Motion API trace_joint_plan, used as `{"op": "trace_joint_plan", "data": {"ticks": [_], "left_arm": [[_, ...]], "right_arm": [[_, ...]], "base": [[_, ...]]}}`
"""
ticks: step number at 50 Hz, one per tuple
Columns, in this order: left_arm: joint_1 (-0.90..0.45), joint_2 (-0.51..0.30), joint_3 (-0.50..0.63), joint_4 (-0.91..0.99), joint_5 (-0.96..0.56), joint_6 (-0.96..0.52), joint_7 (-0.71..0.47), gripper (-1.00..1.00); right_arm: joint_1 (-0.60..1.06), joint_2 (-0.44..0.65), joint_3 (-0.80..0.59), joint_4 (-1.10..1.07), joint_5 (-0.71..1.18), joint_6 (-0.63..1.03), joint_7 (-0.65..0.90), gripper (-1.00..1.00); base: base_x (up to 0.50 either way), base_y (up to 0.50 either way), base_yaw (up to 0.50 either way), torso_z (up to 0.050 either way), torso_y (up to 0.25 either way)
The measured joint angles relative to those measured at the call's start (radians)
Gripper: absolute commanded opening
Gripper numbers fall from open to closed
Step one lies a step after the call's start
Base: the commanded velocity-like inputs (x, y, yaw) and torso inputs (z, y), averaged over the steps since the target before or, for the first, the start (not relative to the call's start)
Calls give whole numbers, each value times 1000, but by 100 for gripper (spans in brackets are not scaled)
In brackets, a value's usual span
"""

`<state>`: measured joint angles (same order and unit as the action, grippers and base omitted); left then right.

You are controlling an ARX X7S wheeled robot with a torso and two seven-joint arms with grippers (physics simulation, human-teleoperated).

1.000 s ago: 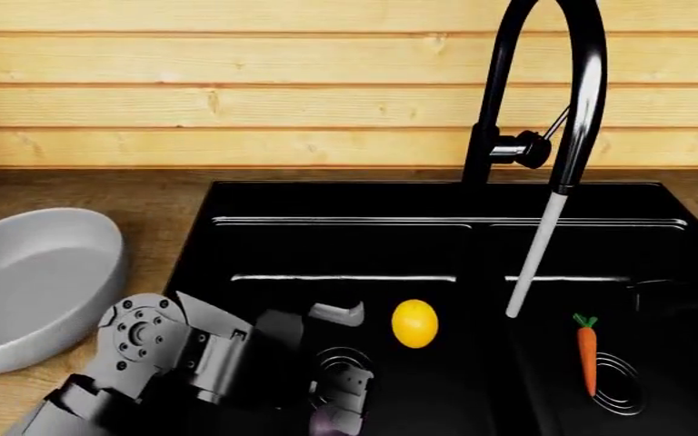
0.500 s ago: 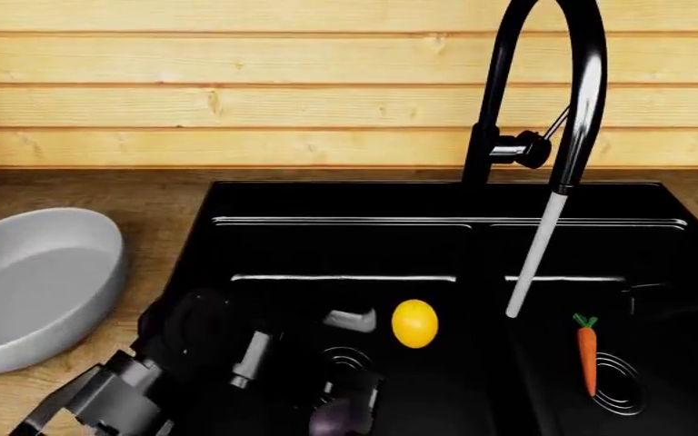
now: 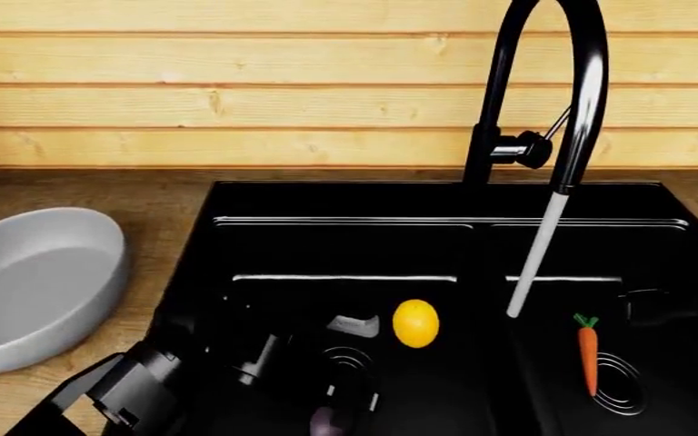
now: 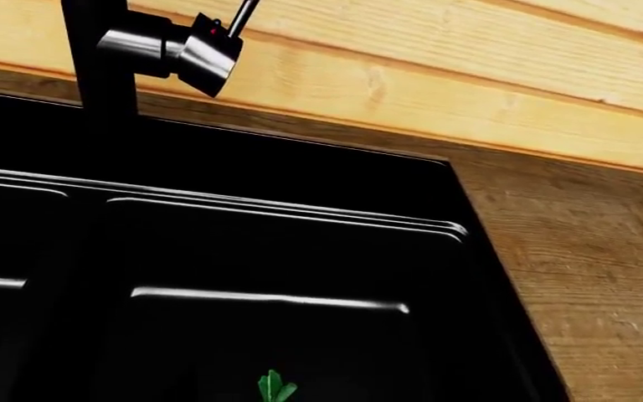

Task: Pick the eggplants and oranges from the sink and place them in one bowl. Place the carrot in the other bowl. Then turn off the sink faucet.

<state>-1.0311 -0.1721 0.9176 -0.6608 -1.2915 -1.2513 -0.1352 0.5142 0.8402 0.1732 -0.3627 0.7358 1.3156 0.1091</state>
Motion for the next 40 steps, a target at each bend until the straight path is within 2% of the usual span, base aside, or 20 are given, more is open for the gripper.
{"op": "trace_joint_plan", "data": {"ticks": [16, 28, 33, 40], "left_arm": [[14, -18, -3, 62, -12, 13, -73, -100], [-18, -107, -74, 267, -56, -13, -215, -100], [-29, -153, -117, 368, -97, -24, -284, -100], [-42, -209, -173, 493, -158, -34, -365, -100]], "right_arm": [[-9, 5, 21, -18, 17, 7, 7, 100], [19, 7, 55, -74, 73, 78, 25, 100], [58, 6, 74, -101, 175, 146, 72, 100], [114, 24, 70, -86, 453, 195, 245, 100]], "base": [[0, 0, 0, 0, 0], [0, 0, 0, 0, 0], [0, 0, 0, 0, 0], [0, 0, 0, 0, 0]]}}
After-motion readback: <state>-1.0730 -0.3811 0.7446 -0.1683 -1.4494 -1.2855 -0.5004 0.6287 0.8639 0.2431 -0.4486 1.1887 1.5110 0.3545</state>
